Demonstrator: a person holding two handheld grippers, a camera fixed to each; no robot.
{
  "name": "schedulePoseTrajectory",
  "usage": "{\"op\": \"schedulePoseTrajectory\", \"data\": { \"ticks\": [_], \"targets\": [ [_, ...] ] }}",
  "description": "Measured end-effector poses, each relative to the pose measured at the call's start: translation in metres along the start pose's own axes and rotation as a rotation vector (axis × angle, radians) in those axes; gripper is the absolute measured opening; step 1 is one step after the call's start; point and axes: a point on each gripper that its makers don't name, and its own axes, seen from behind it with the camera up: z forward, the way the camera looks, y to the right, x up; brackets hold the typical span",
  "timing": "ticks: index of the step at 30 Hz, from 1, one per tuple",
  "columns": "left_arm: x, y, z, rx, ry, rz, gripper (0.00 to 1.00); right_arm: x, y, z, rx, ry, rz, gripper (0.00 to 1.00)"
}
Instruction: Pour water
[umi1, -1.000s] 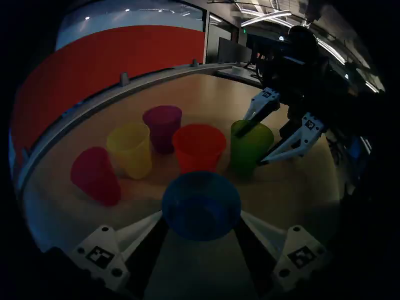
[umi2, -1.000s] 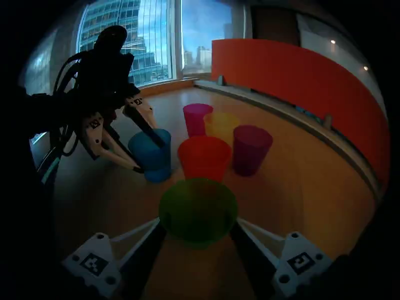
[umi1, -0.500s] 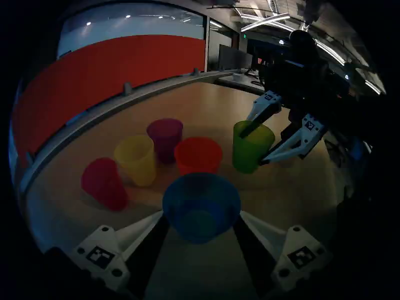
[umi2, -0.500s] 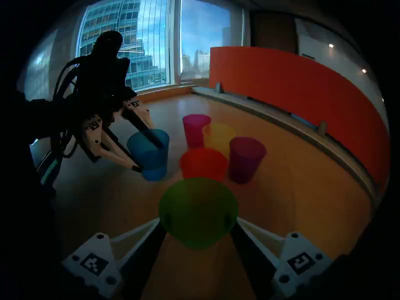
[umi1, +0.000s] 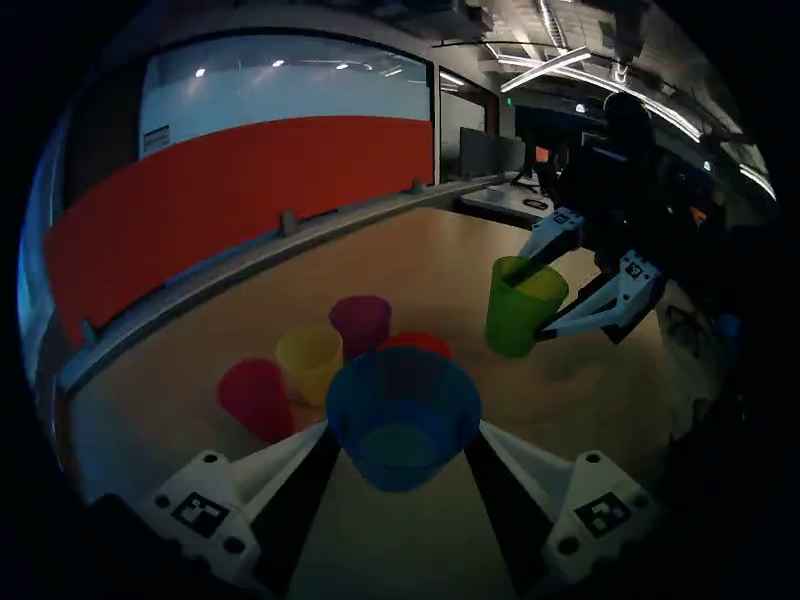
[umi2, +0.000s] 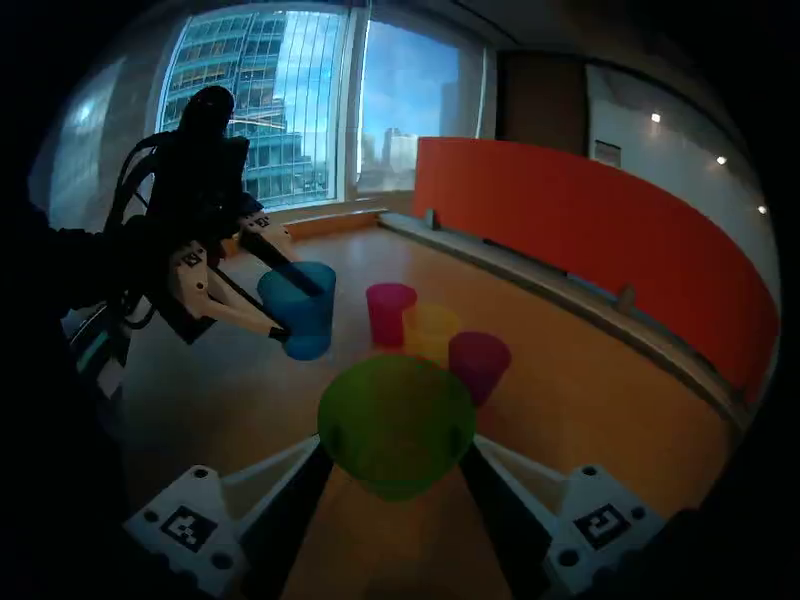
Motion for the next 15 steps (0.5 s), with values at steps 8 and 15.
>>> {"op": "schedulePoseTrajectory", "data": {
  "ticks": [8, 15],
  "targets": [
    [0.033, 0.002, -0.022, 0.022, 0.081, -0.002, 0.83, 0.032, -0.002, -0.018, -0.02, 0.085, 0.001, 0.87],
    [0.056, 0.003, -0.04, 0.033, 0.159, -0.019, 0.83, 0.058, -0.004, -0.03, -0.026, 0.151, 0.014, 0.87]
  ]
}}
